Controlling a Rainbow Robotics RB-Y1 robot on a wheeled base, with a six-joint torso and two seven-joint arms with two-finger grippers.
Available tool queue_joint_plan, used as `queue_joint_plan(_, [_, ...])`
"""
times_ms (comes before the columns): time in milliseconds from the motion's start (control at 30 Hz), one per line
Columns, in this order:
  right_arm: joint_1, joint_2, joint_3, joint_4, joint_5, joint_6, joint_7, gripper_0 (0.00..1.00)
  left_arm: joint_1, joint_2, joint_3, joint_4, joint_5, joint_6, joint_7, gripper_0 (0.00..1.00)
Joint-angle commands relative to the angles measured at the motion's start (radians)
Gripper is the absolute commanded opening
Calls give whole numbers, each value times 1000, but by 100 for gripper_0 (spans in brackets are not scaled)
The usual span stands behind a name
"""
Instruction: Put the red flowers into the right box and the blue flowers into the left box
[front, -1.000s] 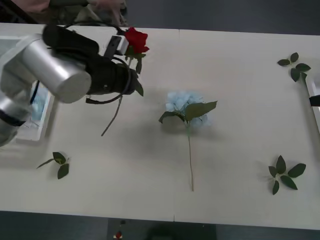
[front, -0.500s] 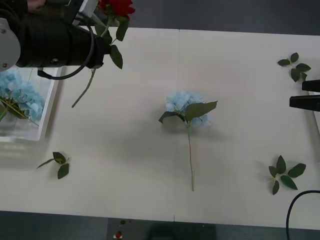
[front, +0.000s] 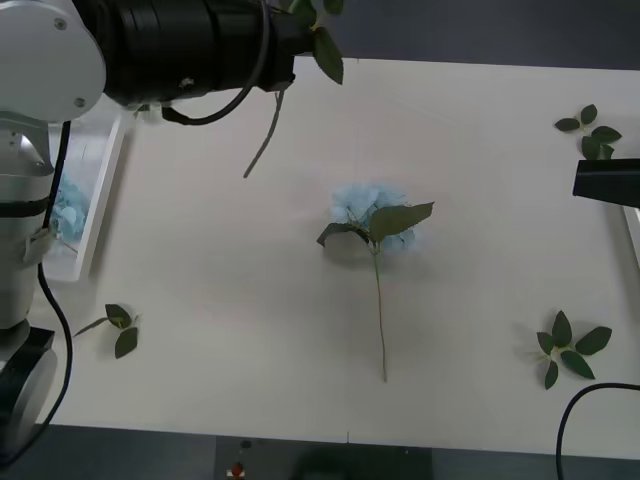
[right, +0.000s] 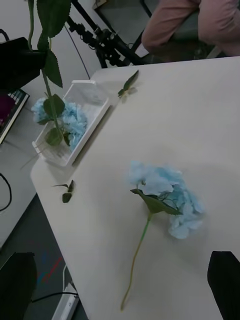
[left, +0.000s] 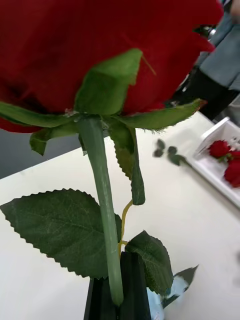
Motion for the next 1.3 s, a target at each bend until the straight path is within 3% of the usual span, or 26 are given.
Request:
queue_joint_plan(33, [-10, 18, 18, -22, -21, -13, -58, 100, -39, -96, 12, -22, 0, -18, -23, 0])
queue_joint_plan(200, [12, 16, 78, -22, -58, -94, -61, 100, -39, -187, -15, 24, -8, -88, -12, 0])
queue_joint_plan(367, [35, 16, 150, -22, -97, -194, -52, 100, -43, -228, -127, 140, 0, -318, -6, 0])
queue_joint_plan(567, [36, 19, 173, -22, -107, -218, -41, 100, -66, -227, -235, 234, 64, -512, 6, 0])
queue_joint_plan(1300, [59, 19, 310, -22, -52, -402, -26, 100, -99, -227, -250, 261, 221, -527, 28, 0])
